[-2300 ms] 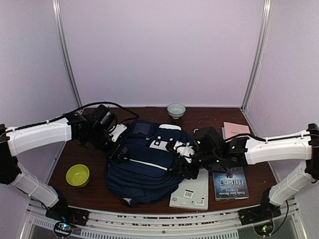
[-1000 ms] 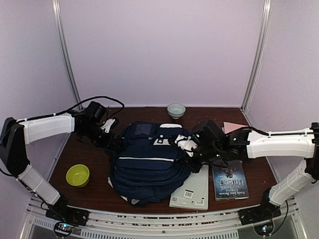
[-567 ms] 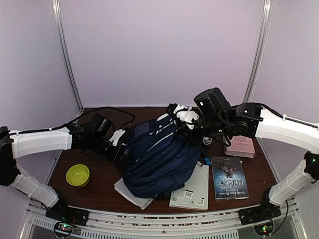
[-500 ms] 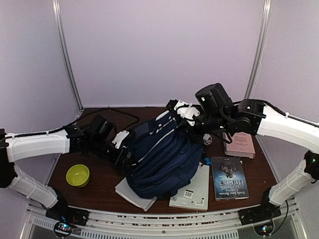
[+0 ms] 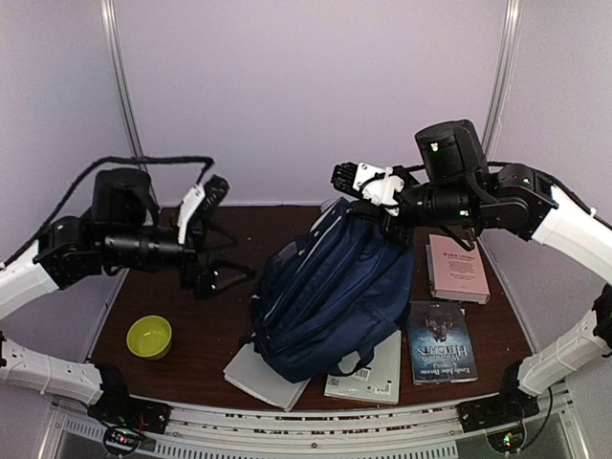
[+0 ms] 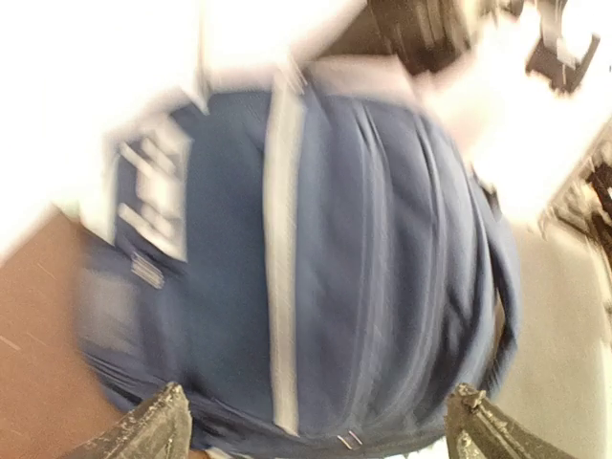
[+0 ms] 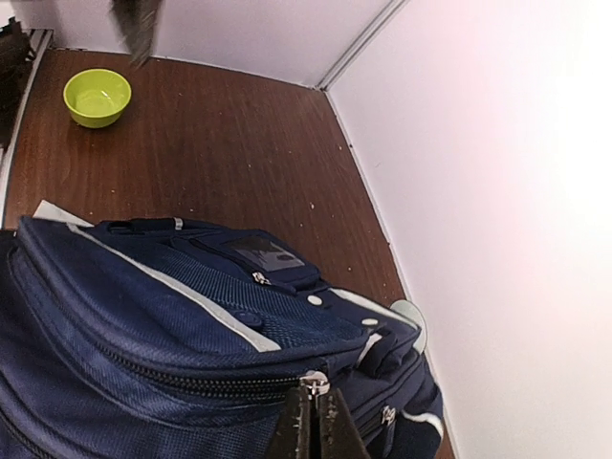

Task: Pack the student bag
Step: Pick up the student bag from the upper front pocket, then hold the upper front pocket of the student bag.

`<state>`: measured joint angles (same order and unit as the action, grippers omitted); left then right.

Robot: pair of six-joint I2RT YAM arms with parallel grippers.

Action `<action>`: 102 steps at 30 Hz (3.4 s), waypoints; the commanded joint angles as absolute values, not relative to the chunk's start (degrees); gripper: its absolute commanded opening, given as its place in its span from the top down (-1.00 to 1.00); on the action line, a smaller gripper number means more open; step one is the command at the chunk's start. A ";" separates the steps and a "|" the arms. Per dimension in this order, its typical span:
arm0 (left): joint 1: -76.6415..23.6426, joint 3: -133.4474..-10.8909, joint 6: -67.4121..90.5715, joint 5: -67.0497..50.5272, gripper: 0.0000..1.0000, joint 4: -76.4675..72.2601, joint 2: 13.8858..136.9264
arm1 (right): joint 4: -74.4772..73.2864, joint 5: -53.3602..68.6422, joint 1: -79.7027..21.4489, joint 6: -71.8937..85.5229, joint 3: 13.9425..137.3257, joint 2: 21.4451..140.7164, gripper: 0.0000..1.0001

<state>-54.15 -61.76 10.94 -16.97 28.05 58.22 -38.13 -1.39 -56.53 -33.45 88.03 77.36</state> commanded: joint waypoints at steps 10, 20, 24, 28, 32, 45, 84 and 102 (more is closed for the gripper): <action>-33.56 -80.52 7.38 -23.08 -0.95 31.59 73.26 | -37.57 16.80 -56.36 -46.05 104.67 75.06 1.00; -47.72 -71.80 5.73 -26.41 -0.80 23.19 73.43 | -34.21 14.90 -56.30 -45.09 109.61 81.50 1.00; -52.85 -67.47 6.91 -24.97 -0.80 17.23 68.91 | -31.67 13.92 -56.36 -43.25 111.76 84.67 1.00; -54.71 -65.28 7.53 -22.50 -0.78 14.06 63.97 | -27.81 14.79 -56.62 -40.93 116.93 88.62 1.00; -56.15 -64.94 5.58 -16.85 -0.76 14.41 60.59 | -25.84 16.37 -59.22 -40.17 125.12 94.00 1.00; -62.22 -63.37 -1.30 -11.14 -0.76 13.62 62.33 | -32.23 28.16 -59.15 -45.94 115.16 88.28 1.00; -42.85 -95.62 -41.51 -51.64 -0.96 39.58 95.77 | -35.96 19.03 -57.57 -55.04 94.61 80.20 1.00; -44.93 -97.51 -42.59 -51.08 0.53 38.66 100.44 | -33.57 20.27 -55.89 -53.54 91.38 78.79 1.00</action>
